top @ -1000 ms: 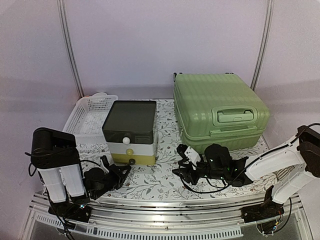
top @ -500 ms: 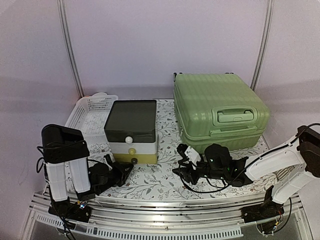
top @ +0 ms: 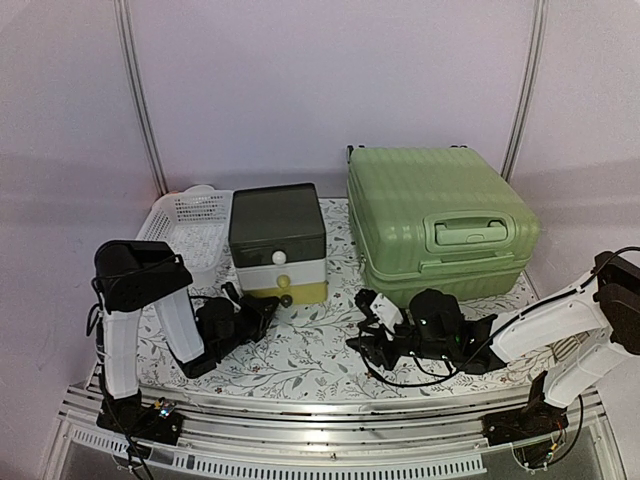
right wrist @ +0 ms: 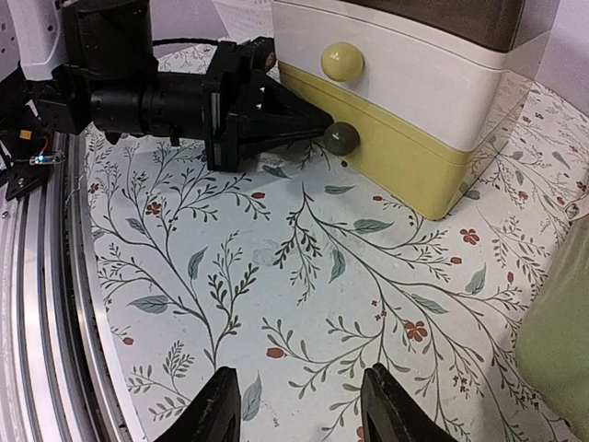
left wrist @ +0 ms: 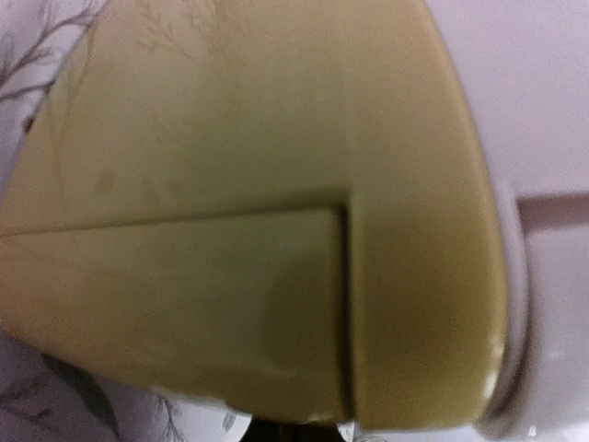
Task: Open, take out, and arrange the luggage
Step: Move the storage box to the corner of the board.
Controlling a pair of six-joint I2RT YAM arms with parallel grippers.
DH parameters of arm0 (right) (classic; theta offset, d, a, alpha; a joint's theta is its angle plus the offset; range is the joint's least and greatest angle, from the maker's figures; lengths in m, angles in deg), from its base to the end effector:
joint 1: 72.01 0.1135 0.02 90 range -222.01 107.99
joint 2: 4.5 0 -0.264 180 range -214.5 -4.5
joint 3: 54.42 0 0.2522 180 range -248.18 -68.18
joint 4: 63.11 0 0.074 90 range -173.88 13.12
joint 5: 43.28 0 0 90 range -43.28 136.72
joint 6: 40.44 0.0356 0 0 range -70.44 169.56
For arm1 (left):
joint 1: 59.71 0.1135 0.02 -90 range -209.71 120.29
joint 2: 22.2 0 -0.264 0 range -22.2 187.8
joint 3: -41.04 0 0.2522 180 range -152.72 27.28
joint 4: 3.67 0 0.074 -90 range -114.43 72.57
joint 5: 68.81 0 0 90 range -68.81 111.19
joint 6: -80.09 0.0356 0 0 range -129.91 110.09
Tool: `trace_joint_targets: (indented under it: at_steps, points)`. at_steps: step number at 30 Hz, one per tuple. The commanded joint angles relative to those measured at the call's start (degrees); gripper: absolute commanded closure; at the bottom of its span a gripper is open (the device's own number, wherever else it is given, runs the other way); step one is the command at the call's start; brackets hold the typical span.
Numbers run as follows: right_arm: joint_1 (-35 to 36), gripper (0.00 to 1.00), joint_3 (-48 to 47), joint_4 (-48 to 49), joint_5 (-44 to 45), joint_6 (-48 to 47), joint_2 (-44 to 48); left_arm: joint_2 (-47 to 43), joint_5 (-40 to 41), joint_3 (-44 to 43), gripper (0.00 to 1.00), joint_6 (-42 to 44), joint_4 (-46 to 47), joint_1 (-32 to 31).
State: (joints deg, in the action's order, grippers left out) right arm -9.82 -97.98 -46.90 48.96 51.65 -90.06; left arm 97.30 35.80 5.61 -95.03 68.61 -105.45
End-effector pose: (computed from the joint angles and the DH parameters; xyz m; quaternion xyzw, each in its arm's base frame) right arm 0.1345 0.2520 0.1603 -0.4151 0.7383 0.2687 0.4587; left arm 0.2034 -0.1959 0.0703 -0.3348 0.6977 -0.5279 0.3499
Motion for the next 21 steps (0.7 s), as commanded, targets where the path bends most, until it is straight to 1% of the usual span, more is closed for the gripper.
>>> trace_joint_targets:
  at_steps: [1, 6, 11, 16, 19, 21]
  points:
    - [-0.23, 0.55, 0.65, 0.13, -0.22, -0.24, 1.57, 0.22, 1.65, -4.84, 1.0, 4.22, -3.25, 4.71]
    - [-0.26, 0.55, 0.6, -0.42, -0.47, -0.03, 2.47, 1.13, 0.43, -9.21, 1.0, 6.08, -7.2, 7.7]
    - [-0.24, 0.55, 0.67, -1.25, -0.82, 0.35, 3.52, 1.85, -3.68, -12.04, 1.0, 7.96, -12.03, 10.46]
    - [-0.26, 0.54, 0.79, -2.64, -1.76, 0.68, 4.61, -0.53, -4.09, -9.12, 1.0, 9.62, -12.52, 10.7]
    - [-0.23, 0.54, 1.34, -3.56, -1.6, 0.64, 5.56, -4.18, -5.07, -6.72, 1.0, 11.49, -14.61, 10.36]
    - [-0.36, 0.54, 2.3, -4.03, -1.28, 0.58, 7.08, -8.32, -5.35, -4.25, 0.98, 13.28, -16.26, 9.97]
